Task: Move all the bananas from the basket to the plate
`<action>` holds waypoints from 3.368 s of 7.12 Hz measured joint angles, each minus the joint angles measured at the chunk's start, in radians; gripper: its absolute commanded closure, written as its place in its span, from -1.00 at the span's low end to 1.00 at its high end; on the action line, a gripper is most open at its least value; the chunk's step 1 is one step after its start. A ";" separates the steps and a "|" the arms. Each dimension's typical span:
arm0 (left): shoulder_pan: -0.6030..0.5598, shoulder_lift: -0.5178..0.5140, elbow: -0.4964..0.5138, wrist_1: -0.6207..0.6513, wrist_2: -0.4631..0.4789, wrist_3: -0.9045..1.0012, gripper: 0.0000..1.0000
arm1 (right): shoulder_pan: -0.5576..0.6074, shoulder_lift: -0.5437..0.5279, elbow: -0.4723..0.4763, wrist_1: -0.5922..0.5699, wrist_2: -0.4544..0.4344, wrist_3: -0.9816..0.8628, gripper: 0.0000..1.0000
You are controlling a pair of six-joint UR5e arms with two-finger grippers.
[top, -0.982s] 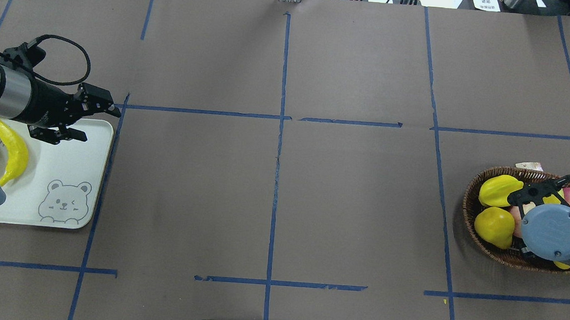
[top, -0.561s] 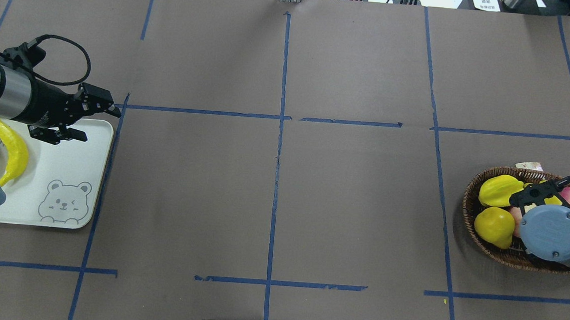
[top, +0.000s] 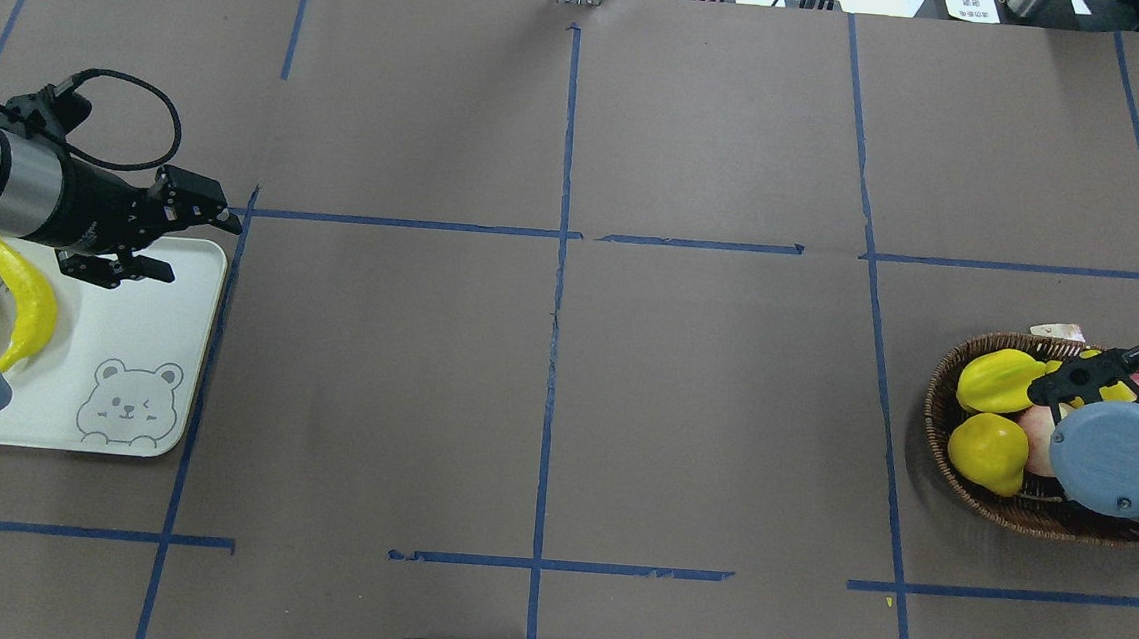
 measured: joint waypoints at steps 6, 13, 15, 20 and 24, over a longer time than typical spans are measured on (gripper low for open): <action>0.006 -0.010 -0.004 0.004 -0.002 0.003 -1.00 | 0.083 0.362 0.100 -0.186 0.150 -0.041 0.85; 0.099 -0.197 -0.096 0.410 -0.002 0.277 -0.99 | 0.128 0.498 -0.042 0.316 0.421 0.156 0.85; 0.109 -0.284 -0.095 0.428 -0.004 0.268 -0.99 | 0.102 0.498 -0.166 0.621 0.452 0.263 0.85; 0.112 -0.346 -0.018 0.157 0.001 0.227 -0.99 | -0.002 0.539 -0.332 1.064 0.429 0.431 0.85; 0.132 -0.377 0.140 -0.143 0.024 0.169 -0.99 | -0.111 0.604 -0.369 1.155 0.306 0.505 0.84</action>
